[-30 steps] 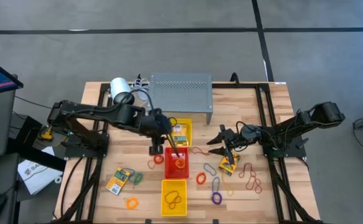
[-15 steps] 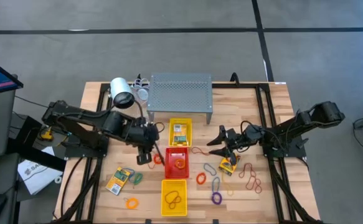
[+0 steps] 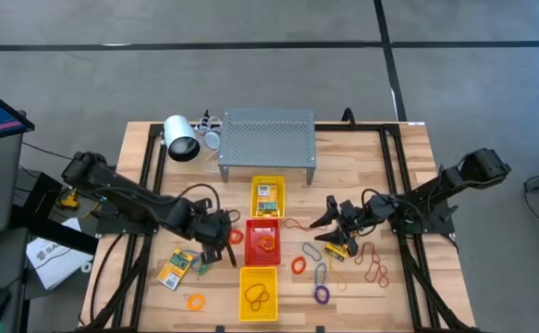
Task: Pick & Place Office Desk Supplies
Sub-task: Put the red rubber band into the bottom yellow bin
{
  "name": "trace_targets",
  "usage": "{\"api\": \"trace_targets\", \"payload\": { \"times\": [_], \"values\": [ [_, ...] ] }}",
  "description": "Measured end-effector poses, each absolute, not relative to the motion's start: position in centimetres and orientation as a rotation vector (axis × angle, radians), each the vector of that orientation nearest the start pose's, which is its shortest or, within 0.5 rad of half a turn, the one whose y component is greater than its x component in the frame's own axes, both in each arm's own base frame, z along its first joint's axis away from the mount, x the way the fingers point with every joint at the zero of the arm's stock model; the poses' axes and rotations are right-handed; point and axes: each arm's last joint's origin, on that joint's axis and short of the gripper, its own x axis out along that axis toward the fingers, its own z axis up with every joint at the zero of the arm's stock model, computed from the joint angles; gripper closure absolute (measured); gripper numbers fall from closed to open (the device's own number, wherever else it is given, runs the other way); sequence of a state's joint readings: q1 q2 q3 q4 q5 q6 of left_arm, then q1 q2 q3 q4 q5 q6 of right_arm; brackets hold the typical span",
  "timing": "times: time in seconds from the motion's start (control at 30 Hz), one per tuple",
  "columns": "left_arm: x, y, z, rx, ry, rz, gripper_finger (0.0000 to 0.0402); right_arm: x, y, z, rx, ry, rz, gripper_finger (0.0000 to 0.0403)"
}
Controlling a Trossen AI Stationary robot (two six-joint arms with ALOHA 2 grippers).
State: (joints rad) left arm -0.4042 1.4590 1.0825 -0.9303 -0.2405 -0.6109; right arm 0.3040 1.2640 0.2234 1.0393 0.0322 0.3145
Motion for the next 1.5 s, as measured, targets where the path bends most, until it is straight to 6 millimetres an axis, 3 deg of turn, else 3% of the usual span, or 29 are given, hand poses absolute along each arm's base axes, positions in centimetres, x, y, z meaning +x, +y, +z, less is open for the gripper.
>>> {"api": "trace_targets", "payload": {
  "times": [0.27,0.57,0.97,1.5],
  "values": [
    [24.0,-9.3,19.3,-0.128,1.189,0.229,0.0265,20.0,7.1,17.4,0.312,0.046,0.257,0.0221],
    [23.6,-9.1,16.6,-0.162,1.116,0.2,0.0264,20.0,7.3,17.3,0.31,0.05,0.247,0.0221],
    [23.2,-8.8,14.9,-0.198,1.058,0.188,0.0267,20.0,7.3,17.0,0.303,0.08,0.242,0.0221],
    [23.2,-8.8,14.8,-0.189,1.03,0.21,0.027,20.0,7.3,17.0,0.303,0.08,0.242,0.0221]
  ]
}}
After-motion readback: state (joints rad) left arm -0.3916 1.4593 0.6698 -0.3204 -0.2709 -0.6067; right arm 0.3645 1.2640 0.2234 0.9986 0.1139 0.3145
